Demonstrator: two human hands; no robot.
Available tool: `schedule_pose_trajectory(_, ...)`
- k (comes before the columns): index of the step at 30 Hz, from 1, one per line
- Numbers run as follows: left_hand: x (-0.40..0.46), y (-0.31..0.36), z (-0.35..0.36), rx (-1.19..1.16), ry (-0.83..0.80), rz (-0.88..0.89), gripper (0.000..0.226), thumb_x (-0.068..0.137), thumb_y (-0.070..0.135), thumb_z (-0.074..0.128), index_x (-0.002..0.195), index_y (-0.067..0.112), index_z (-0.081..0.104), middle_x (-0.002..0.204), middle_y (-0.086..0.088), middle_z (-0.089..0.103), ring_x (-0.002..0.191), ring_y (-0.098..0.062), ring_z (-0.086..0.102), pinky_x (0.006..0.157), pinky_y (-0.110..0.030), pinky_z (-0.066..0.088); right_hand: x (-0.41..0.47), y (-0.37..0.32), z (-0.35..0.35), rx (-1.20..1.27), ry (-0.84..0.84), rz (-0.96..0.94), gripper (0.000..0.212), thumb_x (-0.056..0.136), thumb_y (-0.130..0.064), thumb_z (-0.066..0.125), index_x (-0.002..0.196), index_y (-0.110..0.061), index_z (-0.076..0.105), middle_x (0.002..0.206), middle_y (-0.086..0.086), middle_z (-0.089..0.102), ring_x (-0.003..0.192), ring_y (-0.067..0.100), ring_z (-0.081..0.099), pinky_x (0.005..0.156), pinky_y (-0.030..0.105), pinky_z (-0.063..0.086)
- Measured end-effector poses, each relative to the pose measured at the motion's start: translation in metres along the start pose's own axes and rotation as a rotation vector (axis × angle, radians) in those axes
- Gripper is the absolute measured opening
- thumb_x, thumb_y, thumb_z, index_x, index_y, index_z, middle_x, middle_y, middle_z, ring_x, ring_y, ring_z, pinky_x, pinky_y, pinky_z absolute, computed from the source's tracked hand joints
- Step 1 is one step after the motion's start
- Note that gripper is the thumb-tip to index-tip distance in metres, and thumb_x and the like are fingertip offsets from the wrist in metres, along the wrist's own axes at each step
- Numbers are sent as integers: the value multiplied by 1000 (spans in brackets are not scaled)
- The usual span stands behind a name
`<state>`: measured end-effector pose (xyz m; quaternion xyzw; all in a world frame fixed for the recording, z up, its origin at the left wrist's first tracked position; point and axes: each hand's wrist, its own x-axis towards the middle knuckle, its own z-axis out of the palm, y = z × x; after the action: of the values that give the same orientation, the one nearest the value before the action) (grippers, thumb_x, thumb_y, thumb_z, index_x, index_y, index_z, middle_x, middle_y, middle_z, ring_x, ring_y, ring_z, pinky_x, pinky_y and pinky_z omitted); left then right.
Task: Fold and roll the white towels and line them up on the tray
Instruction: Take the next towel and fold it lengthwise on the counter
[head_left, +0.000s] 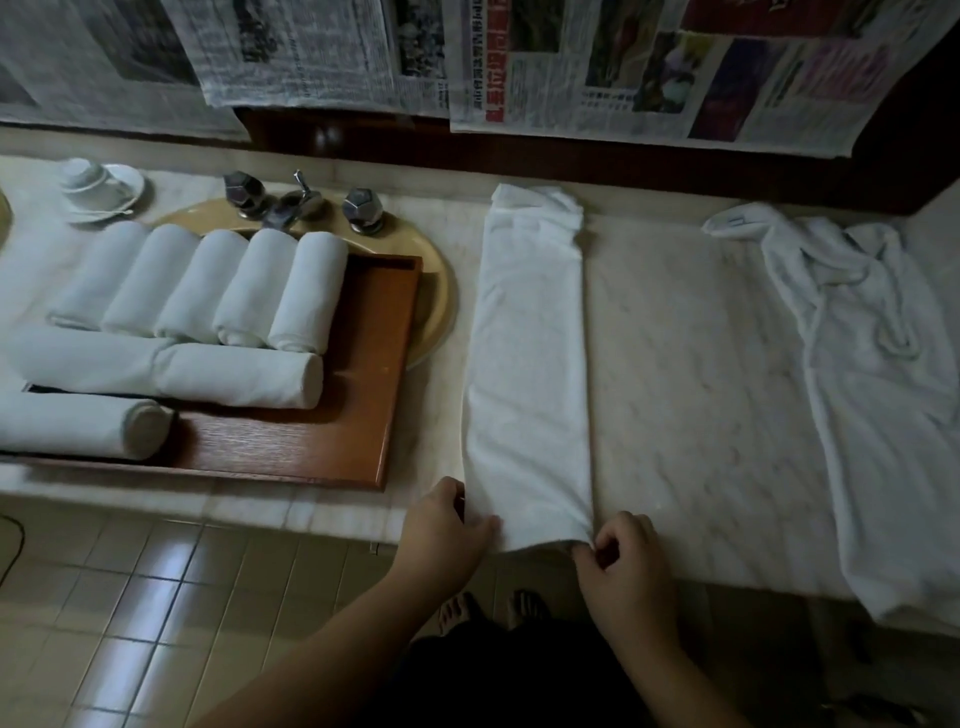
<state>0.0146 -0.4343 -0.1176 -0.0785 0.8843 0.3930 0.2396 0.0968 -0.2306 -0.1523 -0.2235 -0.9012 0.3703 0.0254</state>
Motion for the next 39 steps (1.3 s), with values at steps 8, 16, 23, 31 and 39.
schedule_pose_trajectory(8, 4, -7, 12, 17, 79, 27, 16, 98, 36, 68, 98, 23, 59, 88, 7, 64, 79, -10, 62, 70, -31, 53, -9, 9, 7, 7, 5, 15, 27, 97, -20, 63, 104, -39, 45, 92, -5, 69, 79, 23, 68, 65, 40, 56)
schedule_pose_trajectory(16, 9, -15, 16, 13, 83, 80, 6, 102, 25, 61, 107, 21, 61, 94, 7, 67, 80, -6, 63, 69, -26, 54, -19, 16, 3, -88, -125, -29, 42, 99, -37, 61, 139, -35, 50, 114, -5, 72, 100, 19, 70, 77, 29, 53)
schedule_pose_trajectory(23, 10, -25, 20, 29, 69, 135, 21, 100, 29, 64, 118, 21, 57, 106, 3, 62, 83, -10, 64, 76, -33, 57, -19, 23, -3, -289, -104, -372, 56, 88, -36, 71, 143, -29, 60, 93, -6, 51, 76, 16, 53, 62, 32, 50)
schedule_pose_trajectory(31, 5, -32, 25, 40, 95, 196, 35, 100, 28, 66, 133, 19, 55, 111, 2, 56, 80, -5, 56, 71, -20, 43, -8, 23, -18, -331, -202, -434, 52, 78, -36, 63, 129, -27, 63, 73, -15, 57, 63, 14, 59, 62, 23, 41)
schedule_pose_trajectory(39, -3, -37, 35, 10, 186, 239, 37, 101, 27, 63, 135, 16, 54, 114, 6, 51, 92, -14, 57, 80, -28, 49, 89, -53, -9, -243, -82, -325, 54, 93, -23, 56, 148, -22, 51, 136, 7, 53, 121, 27, 54, 95, 41, 50)
